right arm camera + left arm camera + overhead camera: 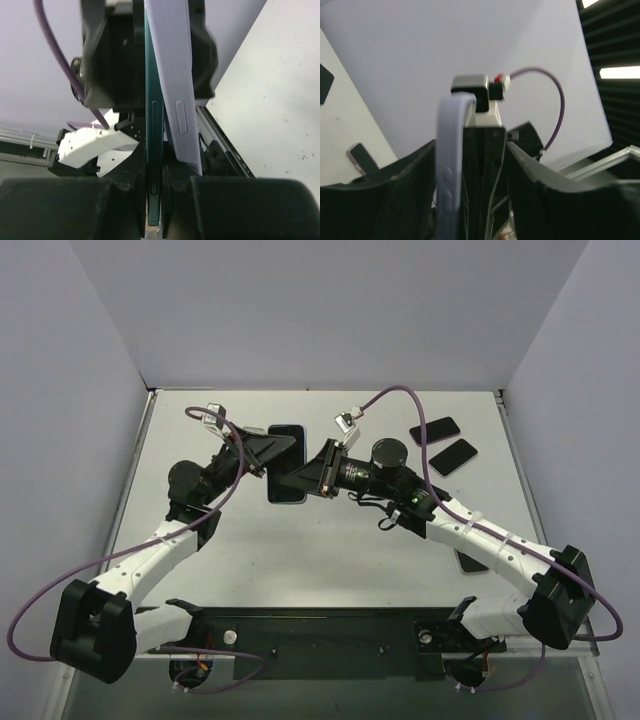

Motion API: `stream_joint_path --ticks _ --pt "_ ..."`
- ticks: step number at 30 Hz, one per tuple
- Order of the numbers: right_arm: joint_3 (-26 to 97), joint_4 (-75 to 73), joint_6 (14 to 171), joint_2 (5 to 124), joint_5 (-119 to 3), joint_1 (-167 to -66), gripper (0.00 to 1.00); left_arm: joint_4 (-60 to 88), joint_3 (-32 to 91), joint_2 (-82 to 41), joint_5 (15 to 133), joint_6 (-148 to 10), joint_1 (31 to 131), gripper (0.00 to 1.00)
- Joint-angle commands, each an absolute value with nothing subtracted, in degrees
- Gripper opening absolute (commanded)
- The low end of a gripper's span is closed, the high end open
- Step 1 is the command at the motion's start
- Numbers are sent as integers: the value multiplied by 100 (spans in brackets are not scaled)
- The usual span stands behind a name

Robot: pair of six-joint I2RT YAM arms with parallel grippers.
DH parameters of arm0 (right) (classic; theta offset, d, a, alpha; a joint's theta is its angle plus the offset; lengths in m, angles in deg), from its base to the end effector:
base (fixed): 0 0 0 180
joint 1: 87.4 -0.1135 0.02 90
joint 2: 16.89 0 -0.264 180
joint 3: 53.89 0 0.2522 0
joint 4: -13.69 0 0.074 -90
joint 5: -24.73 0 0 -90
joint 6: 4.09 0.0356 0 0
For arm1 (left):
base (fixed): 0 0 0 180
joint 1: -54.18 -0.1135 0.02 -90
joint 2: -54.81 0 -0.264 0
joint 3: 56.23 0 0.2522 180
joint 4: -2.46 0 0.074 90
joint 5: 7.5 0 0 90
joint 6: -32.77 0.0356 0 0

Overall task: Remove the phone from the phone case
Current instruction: Remove the phone case from the phone.

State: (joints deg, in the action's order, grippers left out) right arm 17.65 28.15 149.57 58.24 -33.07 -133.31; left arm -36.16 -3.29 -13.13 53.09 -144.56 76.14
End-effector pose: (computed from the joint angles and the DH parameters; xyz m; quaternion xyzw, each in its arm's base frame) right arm 0.1994 0.2331 0.3725 -0.1168 0.6376 0.7070 0.2828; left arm 0.2352 -0.1137 0.3350 -0.1071 0.5604 -0.7406 0.3550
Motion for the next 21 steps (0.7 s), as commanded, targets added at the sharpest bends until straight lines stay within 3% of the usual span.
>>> stream_joint_path --ticks 1,3,9,15,21 --pt "1815 4016 15470 5755 -3417 -13117 0 -3739 -624 -506 4647 -14012 7607 72" --pt "1683 4464 15961 5702 -3206 -13021 0 -3827 -906 -137 4621 -13784 7519 76" --pt "1393 5415 16931 5535 -2898 -12774 0 -3739 -1285 356 4471 -13054 7528 76" --pt "1244 5810 17344 5474 -2906 -12695 0 -3985 -1434 366 4427 -12877 7528 66" --pt "1252 6372 17793 5553 -2801 -12660 0 -4514 -1742 366 4444 -13000 7519 73"
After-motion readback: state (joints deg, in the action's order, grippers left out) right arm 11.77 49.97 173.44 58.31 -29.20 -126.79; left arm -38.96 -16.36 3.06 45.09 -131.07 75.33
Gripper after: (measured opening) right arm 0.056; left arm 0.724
